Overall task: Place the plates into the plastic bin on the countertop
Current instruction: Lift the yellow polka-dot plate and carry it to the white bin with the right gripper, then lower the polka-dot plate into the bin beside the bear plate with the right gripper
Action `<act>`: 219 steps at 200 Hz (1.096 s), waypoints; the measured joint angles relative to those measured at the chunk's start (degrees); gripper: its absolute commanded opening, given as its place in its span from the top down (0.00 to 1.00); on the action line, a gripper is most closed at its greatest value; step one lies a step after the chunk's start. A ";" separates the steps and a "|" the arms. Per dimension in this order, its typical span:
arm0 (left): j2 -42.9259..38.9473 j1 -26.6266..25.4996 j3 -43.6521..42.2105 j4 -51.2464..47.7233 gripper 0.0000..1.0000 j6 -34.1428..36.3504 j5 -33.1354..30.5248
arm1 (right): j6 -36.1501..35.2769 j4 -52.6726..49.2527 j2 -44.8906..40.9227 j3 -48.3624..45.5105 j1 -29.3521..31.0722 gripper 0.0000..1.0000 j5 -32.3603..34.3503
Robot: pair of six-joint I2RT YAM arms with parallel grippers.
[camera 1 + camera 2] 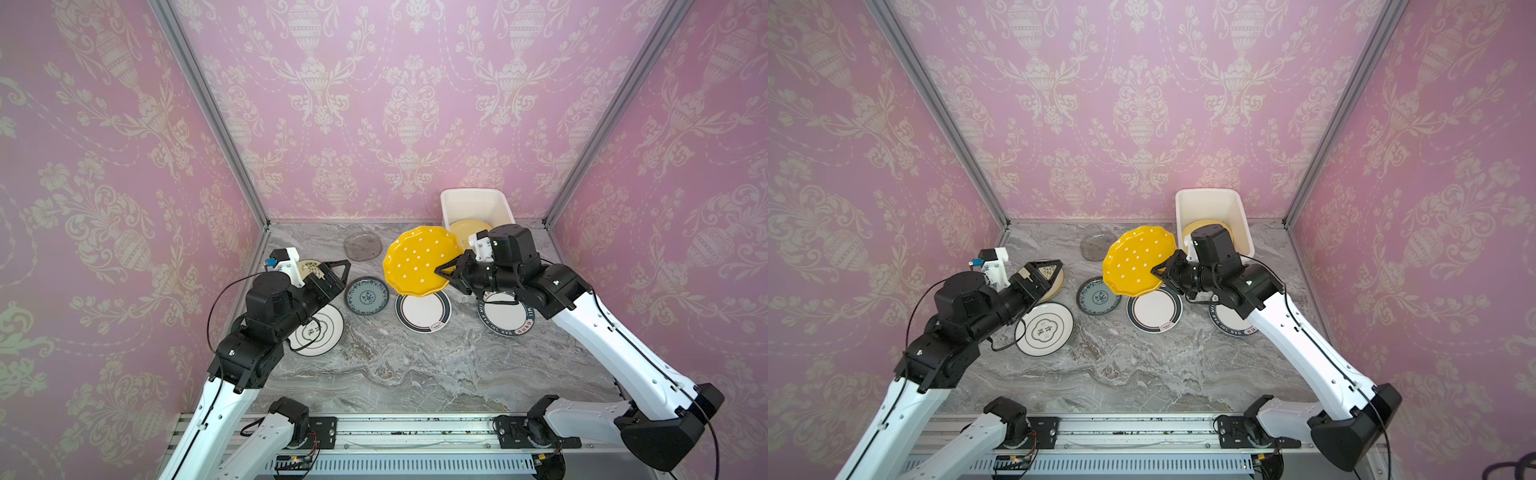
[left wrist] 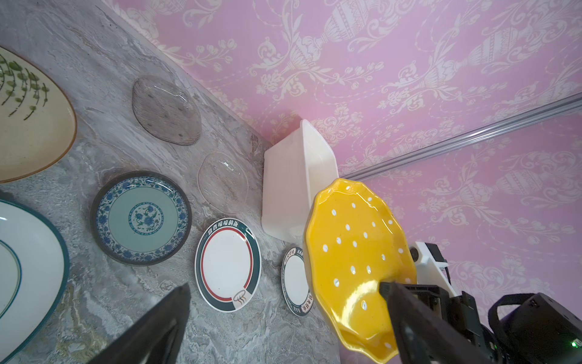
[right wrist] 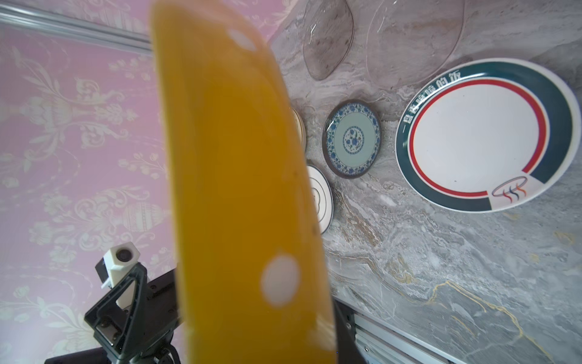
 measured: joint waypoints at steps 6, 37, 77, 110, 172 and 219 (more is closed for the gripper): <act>1.33 0.00 0.66 0.87 0.01 0.59 0.52 | 1.09 0.74 0.00 0.00 -1.20 1.00 0.28; 8.57 0.00 4.94 2.95 0.01 3.67 3.19 | 7.17 7.93 0.31 -1.92 -7.63 1.00 4.15; 11.65 -0.04 7.65 3.56 0.01 5.33 3.85 | 13.33 19.80 5.92 -2.89 -13.27 1.00 10.32; 12.28 -0.07 9.40 2.14 0.01 6.91 4.55 | 16.98 25.18 12.66 -2.67 -15.17 1.00 14.36; 15.43 -0.81 13.16 0.79 0.01 10.75 5.68 | 23.54 30.42 21.86 -2.67 -18.43 1.00 20.26; 17.99 -0.87 13.51 0.44 0.01 12.24 6.45 | 27.17 35.28 28.41 -1.79 -20.04 1.00 22.40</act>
